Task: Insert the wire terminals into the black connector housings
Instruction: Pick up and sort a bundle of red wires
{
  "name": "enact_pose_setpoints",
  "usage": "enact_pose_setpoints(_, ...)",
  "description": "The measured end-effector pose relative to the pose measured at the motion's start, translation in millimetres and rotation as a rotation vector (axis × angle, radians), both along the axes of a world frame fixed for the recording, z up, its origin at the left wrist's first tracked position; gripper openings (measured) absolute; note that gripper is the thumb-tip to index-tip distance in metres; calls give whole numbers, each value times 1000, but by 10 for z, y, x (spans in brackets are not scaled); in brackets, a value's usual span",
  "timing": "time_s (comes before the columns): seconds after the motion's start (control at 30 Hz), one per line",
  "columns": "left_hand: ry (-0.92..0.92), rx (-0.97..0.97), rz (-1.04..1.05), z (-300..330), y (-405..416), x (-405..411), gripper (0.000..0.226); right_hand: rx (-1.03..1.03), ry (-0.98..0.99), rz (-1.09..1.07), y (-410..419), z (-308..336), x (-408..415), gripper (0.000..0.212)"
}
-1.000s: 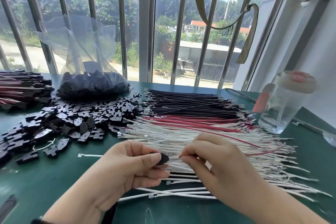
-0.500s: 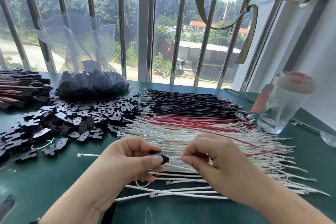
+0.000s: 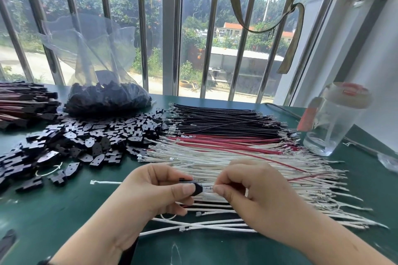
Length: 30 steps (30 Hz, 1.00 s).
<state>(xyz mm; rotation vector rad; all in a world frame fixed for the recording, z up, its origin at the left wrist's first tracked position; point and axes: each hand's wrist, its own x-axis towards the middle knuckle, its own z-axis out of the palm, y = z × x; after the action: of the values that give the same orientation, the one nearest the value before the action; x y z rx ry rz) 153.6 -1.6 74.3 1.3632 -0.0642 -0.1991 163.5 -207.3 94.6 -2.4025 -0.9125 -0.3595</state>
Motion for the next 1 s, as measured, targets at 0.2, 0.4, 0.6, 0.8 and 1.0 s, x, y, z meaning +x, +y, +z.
enact_pose_setpoints(0.2, 22, -1, 2, -39, -59, -3, 33, 7, 27, 11, 91, -81, -13, 17)
enact_pose_setpoints(0.4, 17, -12, 76, -80, -54, 57, 33, 98, 123, 11, 56, -75, 82, 13)
enact_pose_setpoints(0.6, 85, 10, 47, -101, -92, 62, 24, 99, 71, 30, 105, -106, 73, 14)
enact_pose_setpoints(0.8, 57, 98, -1, -96, -47, 89, 22, -100, 311, 121, 90, 56, 208, 13)
enact_pose_setpoints(1.0, 21, 168, 1, -54, 23, 147, 3, -165, 280, -139, 137, 270, 1127, 27)
